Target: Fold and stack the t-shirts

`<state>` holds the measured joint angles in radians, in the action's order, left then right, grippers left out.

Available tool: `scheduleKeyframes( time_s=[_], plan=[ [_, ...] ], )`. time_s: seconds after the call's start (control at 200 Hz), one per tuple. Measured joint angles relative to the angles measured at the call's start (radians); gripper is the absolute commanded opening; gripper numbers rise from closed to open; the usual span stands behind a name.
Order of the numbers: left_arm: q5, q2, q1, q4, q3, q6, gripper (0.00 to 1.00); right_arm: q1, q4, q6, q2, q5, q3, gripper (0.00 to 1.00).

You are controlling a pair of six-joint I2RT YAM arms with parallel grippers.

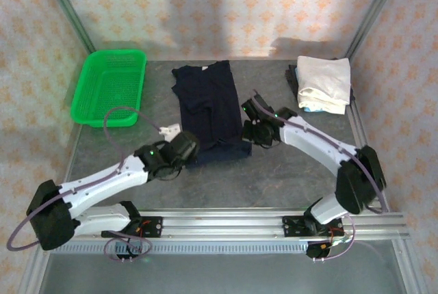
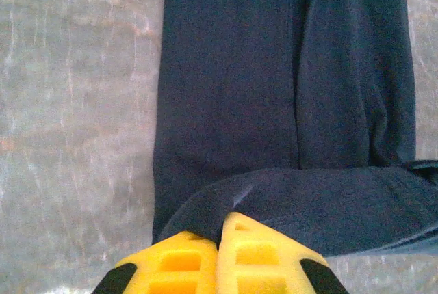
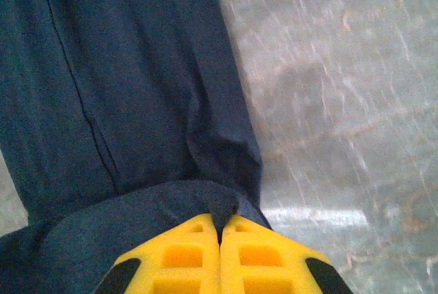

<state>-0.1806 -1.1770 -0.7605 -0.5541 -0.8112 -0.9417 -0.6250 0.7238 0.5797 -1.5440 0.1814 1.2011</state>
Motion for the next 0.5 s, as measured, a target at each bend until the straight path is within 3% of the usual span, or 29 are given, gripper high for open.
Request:
scheduleKeyframes(
  time_s=[0.265,0.5],
  plan=[
    [0.184,-0.225,0.255,0.026,-0.179,0.201,0.00,0.084,0.024,-0.092,-0.286,0.033,0.335,0.00],
    [0.320,-0.443,0.391,0.029,-0.369,0.316,0.00,0.128,0.083,-0.153,-0.520,0.080,0.606,0.00]
  ],
)
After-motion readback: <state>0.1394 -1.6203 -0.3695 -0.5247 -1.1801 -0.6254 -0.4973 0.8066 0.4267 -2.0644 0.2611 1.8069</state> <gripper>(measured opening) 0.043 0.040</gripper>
